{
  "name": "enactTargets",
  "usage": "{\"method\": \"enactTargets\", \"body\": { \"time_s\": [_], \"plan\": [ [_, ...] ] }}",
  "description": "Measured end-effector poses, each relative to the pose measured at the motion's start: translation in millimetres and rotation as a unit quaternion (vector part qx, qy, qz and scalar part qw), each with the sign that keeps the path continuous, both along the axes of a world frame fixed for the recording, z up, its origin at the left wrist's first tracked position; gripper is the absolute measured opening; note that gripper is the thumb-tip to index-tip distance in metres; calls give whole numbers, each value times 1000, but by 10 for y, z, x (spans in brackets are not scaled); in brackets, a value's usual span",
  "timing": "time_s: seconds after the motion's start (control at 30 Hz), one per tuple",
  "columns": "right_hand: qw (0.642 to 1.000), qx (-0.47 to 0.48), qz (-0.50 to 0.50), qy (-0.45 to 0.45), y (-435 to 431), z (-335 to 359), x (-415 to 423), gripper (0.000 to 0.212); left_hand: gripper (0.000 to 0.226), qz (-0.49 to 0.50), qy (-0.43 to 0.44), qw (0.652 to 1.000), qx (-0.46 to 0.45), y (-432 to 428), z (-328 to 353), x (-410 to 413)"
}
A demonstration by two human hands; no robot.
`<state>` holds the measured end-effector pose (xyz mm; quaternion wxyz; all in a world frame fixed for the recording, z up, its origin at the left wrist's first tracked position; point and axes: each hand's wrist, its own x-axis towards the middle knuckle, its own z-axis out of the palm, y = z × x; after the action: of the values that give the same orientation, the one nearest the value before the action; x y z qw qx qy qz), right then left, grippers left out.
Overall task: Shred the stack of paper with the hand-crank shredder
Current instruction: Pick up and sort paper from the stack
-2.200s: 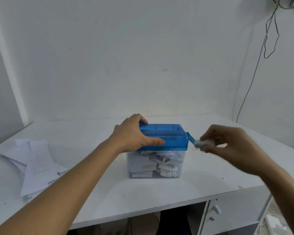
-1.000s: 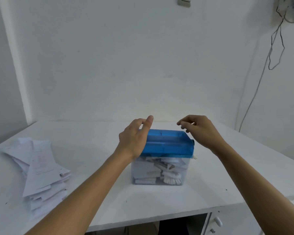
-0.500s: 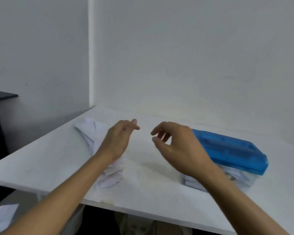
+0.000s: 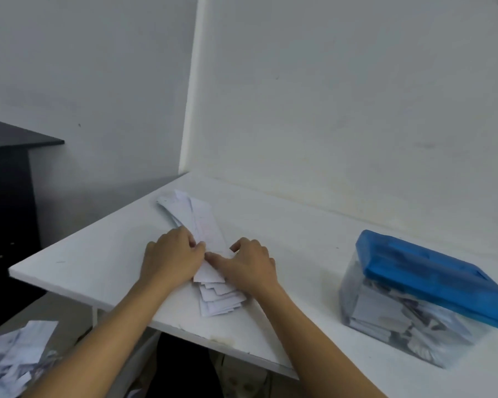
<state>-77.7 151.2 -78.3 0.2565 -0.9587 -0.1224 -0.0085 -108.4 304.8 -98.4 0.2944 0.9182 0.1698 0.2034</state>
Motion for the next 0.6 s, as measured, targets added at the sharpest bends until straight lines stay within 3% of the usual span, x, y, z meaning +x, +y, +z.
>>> {"method": "enactTargets", "body": {
  "time_s": [0.27, 0.6],
  "plan": [
    [993, 114, -30, -24, -36, -138, 32, 44, 42, -16, 25, 999, 43, 8, -23, -2],
    [982, 181, -41, -29, -76, -129, 16, 36, 38, -20, 7, 1000, 17, 24, 3, -47]
  ]
}}
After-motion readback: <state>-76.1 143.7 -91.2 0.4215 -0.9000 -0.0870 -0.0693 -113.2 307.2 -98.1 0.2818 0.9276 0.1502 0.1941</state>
